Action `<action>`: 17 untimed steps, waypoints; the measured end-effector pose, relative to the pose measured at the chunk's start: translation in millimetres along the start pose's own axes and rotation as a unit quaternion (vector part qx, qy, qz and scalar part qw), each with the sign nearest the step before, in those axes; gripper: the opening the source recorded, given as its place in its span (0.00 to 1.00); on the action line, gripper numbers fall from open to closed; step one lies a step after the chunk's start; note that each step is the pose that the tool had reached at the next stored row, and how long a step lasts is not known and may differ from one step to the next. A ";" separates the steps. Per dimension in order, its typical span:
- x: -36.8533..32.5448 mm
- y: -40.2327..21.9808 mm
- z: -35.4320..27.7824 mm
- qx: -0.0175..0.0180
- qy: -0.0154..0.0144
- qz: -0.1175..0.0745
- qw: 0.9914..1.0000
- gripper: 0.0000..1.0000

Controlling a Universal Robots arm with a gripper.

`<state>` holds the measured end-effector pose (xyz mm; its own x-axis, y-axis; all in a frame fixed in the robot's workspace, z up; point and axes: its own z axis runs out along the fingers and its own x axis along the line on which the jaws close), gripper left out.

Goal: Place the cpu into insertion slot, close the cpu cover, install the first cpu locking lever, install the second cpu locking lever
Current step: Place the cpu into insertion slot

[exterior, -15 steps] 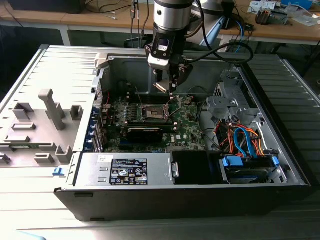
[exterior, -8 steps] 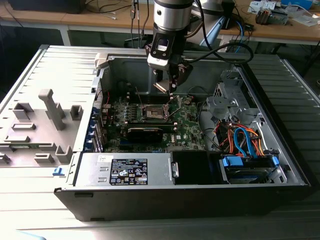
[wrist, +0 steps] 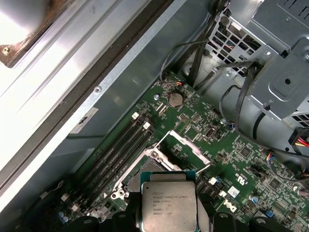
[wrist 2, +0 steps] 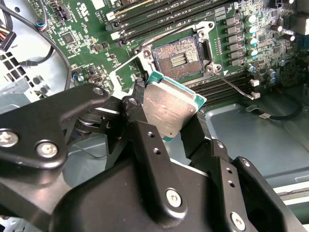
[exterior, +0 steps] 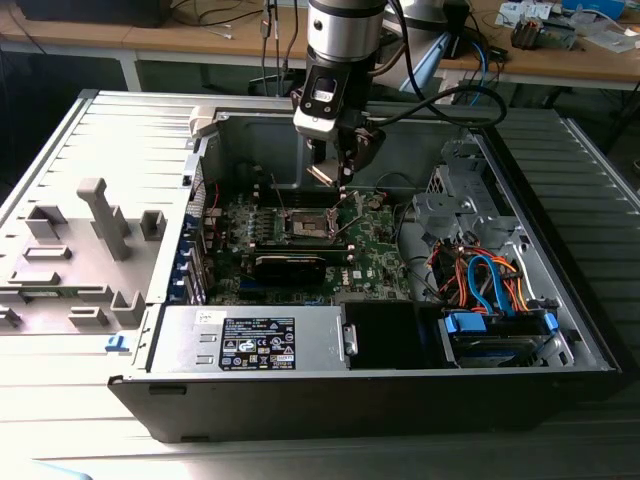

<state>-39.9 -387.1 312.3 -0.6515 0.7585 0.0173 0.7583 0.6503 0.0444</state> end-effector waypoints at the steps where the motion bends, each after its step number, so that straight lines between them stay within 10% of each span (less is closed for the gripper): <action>1: 0.0 0.0 0.0 0.000 0.000 0.000 1.000 0.55; 17: 0.0 0.0 0.3 0.000 0.000 0.010 1.000 0.55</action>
<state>-39.9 -387.1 312.0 -0.6366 0.7710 0.0173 0.7709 0.6355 0.0444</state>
